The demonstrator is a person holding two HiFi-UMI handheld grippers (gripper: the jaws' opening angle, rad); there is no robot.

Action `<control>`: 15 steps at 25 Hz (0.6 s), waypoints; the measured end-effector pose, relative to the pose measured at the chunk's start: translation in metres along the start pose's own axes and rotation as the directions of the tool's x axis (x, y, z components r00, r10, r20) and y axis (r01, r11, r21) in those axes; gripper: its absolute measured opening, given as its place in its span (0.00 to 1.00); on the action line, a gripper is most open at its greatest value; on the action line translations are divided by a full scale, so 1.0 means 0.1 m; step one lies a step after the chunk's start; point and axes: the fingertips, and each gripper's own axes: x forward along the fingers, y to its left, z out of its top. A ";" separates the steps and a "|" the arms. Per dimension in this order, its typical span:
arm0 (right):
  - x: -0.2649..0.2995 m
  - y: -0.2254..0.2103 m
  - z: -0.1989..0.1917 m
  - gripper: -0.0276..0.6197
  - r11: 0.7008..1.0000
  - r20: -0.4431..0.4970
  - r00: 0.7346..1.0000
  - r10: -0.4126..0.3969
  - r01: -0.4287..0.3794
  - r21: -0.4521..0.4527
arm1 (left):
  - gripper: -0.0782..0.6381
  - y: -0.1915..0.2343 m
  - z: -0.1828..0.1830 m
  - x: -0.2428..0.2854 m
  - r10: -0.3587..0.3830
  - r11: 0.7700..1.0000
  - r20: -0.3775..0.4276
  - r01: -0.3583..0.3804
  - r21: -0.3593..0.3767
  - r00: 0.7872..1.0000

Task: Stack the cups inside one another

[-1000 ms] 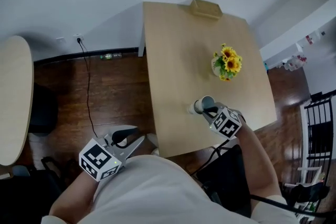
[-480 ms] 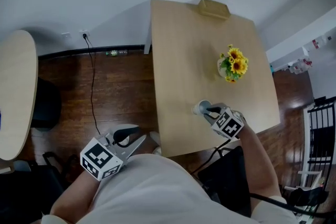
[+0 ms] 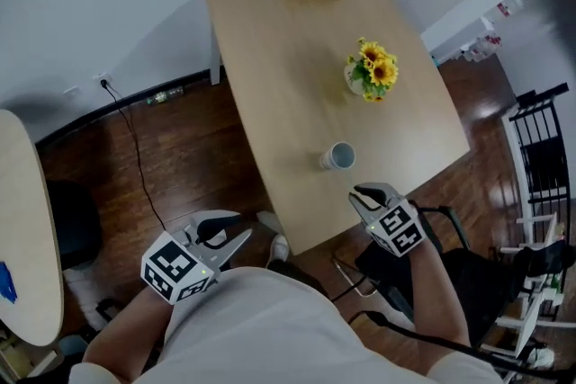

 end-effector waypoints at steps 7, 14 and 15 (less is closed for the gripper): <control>-0.85 0.82 -0.39 0.11 0.862 0.150 0.936 -0.320 0.221 0.457 | 0.24 -0.04 -0.40 0.29 -0.229 0.970 -0.175 0.240 0.045 0.958; -1.45 1.49 -0.69 0.07 0.722 0.164 0.832 -0.531 0.342 0.602 | 0.24 -0.63 -0.18 0.52 -0.295 0.935 -0.143 0.317 0.162 0.945; -1.49 1.56 -0.70 0.07 0.721 0.176 0.823 -0.540 0.344 0.602 | 0.24 -0.72 -0.21 0.51 -0.297 0.933 -0.143 0.319 0.168 0.944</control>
